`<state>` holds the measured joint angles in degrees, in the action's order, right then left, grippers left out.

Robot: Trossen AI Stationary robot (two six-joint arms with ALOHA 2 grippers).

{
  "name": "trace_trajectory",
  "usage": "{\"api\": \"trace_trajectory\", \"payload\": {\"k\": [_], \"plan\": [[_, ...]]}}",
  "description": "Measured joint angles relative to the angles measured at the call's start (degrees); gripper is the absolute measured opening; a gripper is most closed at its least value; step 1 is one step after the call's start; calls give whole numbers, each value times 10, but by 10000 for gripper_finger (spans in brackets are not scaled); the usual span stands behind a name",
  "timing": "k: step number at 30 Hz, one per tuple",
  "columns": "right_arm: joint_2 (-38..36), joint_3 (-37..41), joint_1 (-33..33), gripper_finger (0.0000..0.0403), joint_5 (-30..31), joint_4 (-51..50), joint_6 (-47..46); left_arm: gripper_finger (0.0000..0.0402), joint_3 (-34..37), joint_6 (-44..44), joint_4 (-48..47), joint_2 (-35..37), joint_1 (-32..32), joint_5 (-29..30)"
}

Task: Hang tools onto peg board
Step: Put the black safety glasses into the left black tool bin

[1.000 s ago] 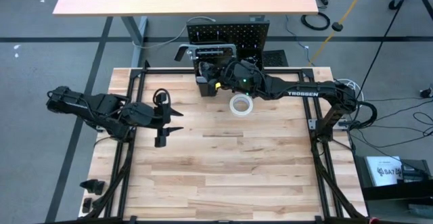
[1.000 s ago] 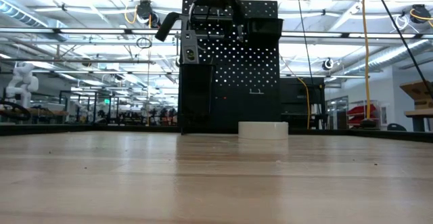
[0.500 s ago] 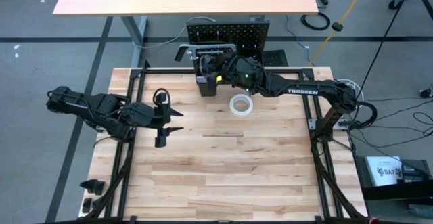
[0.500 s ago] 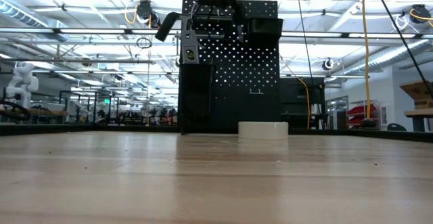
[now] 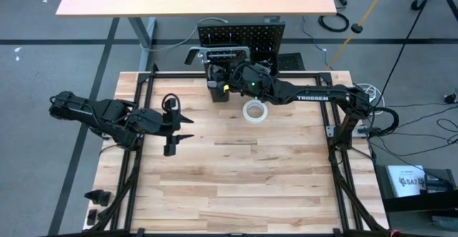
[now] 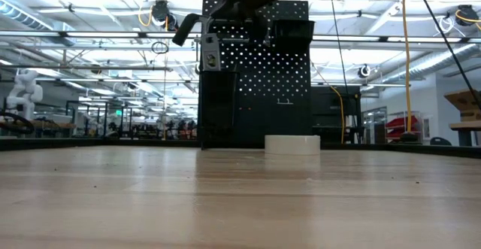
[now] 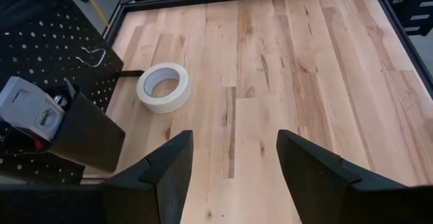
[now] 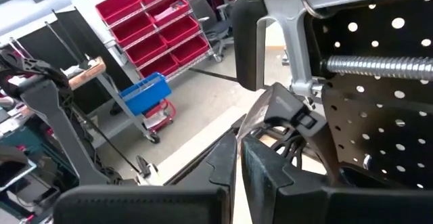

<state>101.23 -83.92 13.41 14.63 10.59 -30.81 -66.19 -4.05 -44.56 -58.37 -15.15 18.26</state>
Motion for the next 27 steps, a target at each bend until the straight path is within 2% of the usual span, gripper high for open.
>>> {"api": "trace_trajectory", "payload": {"k": [8, 20, 27], "plan": [[0, 0, 0, 24, 3, -6, 2, 219, 0, 0, -1, 0, 0, 0], [0, 0, 4, 126, 3, -30, -30, 219, 0, -1, -1, 0, -1, -4], [-1, 0, 4, 150, 0, -55, -30, 219, 0, -1, -1, 0, -10, -4]]}}
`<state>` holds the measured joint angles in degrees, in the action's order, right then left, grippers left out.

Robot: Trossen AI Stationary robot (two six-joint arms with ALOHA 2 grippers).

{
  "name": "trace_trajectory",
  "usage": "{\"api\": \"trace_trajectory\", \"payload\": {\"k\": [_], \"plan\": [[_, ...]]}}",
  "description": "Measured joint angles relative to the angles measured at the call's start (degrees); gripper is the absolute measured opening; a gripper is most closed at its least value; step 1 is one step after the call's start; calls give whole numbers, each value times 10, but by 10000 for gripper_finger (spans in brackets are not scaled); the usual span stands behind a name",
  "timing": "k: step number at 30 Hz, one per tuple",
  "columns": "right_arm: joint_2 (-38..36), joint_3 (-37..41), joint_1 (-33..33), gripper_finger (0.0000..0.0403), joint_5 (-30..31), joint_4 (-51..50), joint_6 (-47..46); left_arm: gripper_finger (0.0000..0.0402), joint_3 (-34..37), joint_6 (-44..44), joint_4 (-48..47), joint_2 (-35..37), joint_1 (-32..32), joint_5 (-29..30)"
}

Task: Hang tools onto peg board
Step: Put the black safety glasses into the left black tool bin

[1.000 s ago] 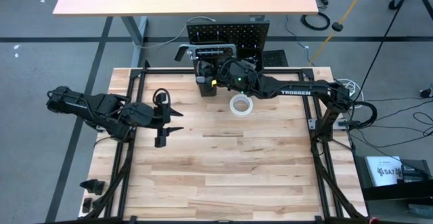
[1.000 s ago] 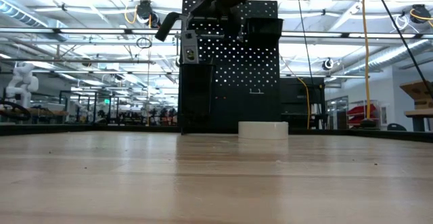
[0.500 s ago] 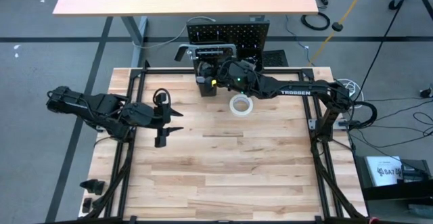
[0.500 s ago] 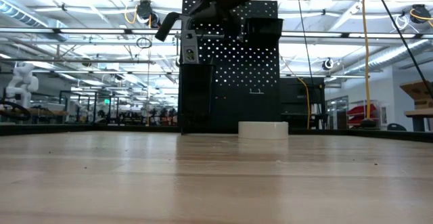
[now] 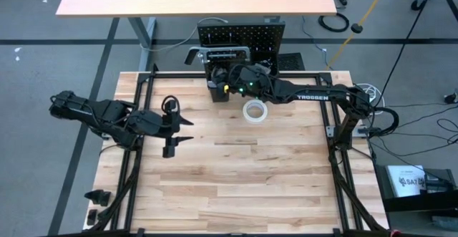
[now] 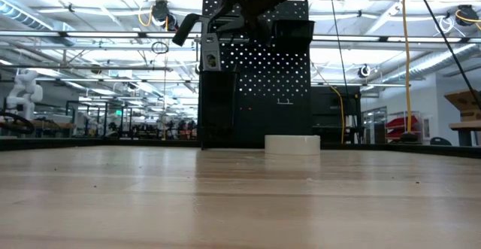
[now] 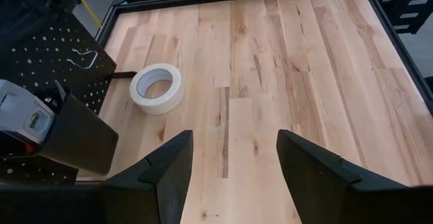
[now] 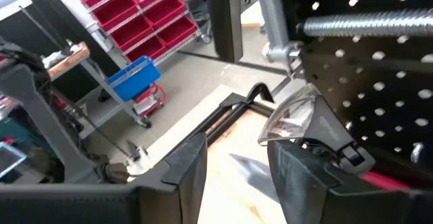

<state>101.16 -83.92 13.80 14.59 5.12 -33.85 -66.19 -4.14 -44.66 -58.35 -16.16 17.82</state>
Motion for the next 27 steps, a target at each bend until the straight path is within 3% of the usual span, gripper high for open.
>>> {"api": "trace_trajectory", "payload": {"k": [6, 18, 27], "plan": [[0, 0, 1, 150, -43, -15, -13, 219, 0, 0, 1, 0, -5, 0], [-3, 0, 1, 151, -43, -38, -5, 219, 0, -1, 2, 0, -5, 0], [-45, 0, -15, 151, -45, -43, 7, 219, 0, 0, 2, 0, -5, 0]]}}
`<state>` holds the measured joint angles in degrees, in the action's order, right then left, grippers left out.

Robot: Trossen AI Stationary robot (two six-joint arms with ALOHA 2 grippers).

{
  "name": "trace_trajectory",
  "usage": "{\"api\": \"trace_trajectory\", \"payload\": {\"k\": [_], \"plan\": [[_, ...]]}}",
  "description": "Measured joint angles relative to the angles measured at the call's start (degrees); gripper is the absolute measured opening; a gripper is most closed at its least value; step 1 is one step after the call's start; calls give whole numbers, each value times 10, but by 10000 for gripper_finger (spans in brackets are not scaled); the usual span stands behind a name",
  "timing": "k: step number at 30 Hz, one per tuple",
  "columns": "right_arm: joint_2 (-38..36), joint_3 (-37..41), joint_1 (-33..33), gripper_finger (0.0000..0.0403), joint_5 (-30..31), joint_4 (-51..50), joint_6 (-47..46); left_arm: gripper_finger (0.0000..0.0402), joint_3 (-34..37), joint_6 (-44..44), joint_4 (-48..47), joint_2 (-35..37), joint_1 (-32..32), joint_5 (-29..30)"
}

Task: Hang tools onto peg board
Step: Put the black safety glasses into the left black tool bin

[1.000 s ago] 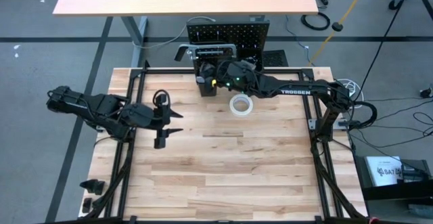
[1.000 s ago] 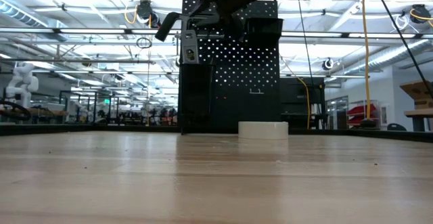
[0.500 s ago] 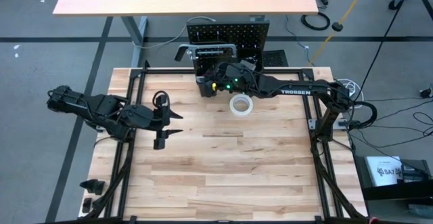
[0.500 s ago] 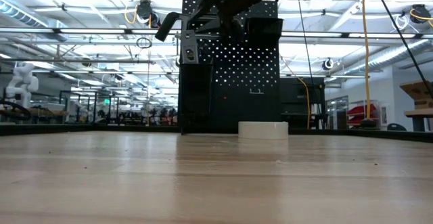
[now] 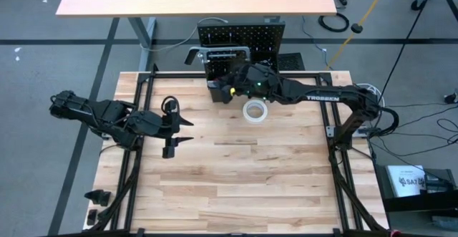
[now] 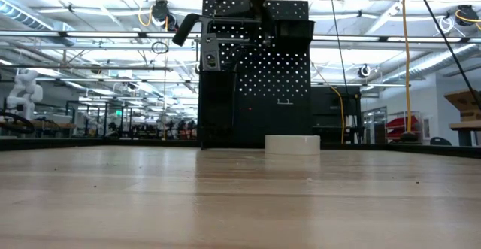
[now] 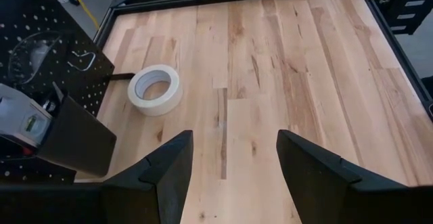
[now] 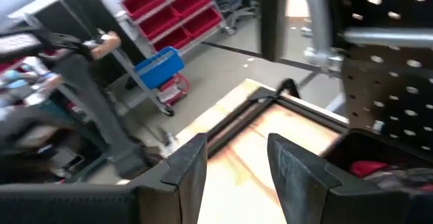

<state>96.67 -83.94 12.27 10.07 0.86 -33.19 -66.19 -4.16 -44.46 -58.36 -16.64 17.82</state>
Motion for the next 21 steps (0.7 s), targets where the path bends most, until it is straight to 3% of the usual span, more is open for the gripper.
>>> {"api": "trace_trajectory", "payload": {"k": [6, 11, 13, 16, 21], "plan": [[-29, 0, -24, 151, -20, -16, 8, 219, 0, 2, 2, 0, 0, 0], [-50, 0, -53, 151, -20, -136, 15, 219, 0, 2, 1, 0, 0, 0], [-54, 0, -73, 146, 23, -196, 26, 219, 0, 2, 2, 0, 0, 0], [-55, 0, -108, 118, 141, -270, 27, 219, 0, 3, 2, 0, 0, 0], [-50, 62, -144, 18, 277, -254, -6, 219, 0, 2, 2, 0, 0, 0]]}}
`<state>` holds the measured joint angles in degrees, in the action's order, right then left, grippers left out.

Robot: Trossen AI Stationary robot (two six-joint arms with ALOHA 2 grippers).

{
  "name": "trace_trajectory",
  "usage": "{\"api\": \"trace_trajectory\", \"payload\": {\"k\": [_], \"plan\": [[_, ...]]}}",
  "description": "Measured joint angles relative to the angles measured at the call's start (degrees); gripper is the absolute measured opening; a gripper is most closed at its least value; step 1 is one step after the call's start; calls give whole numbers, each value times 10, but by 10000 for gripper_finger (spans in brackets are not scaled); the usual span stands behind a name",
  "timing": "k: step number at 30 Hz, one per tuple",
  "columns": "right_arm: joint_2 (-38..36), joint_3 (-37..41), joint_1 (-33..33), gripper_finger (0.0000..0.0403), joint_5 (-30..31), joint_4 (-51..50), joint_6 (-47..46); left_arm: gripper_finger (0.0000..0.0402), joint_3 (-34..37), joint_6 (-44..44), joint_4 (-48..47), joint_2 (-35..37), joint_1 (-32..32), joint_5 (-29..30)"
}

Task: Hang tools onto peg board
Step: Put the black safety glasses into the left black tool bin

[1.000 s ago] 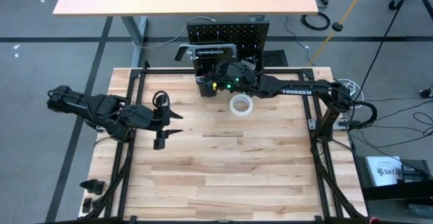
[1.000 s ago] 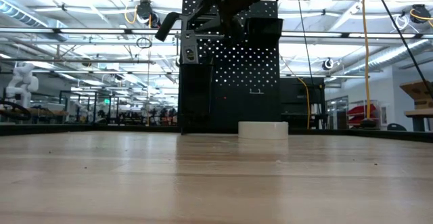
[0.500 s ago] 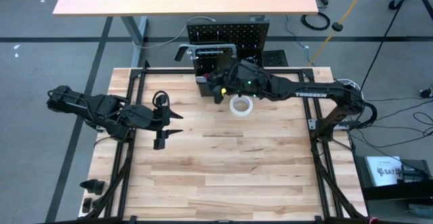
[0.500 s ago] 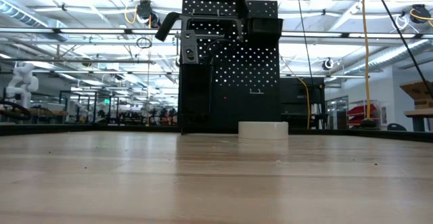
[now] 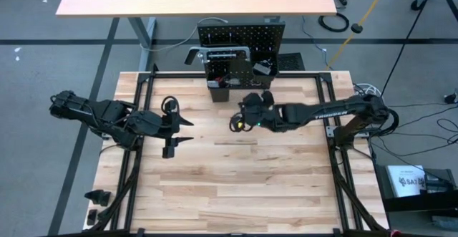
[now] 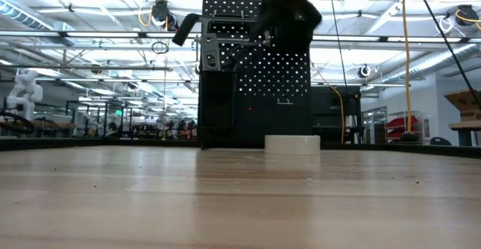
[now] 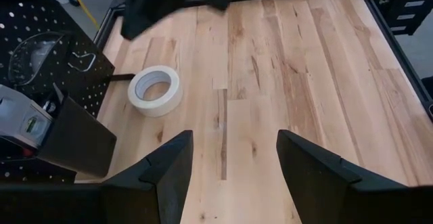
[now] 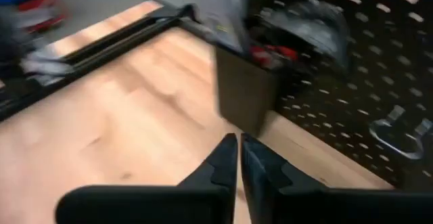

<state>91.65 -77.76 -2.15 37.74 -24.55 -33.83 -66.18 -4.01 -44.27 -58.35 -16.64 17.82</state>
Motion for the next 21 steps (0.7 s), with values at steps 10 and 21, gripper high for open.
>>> {"api": "trace_trajectory", "payload": {"k": [10, 21], "plan": [[-40, 282, 7, 1, 92, 459, 11, 219, 0, -1, -3, 0, -9, 0], [-34, 404, 31, 0, 98, 769, 89, 219, 0, -1, -2, 0, -11, 0]]}}
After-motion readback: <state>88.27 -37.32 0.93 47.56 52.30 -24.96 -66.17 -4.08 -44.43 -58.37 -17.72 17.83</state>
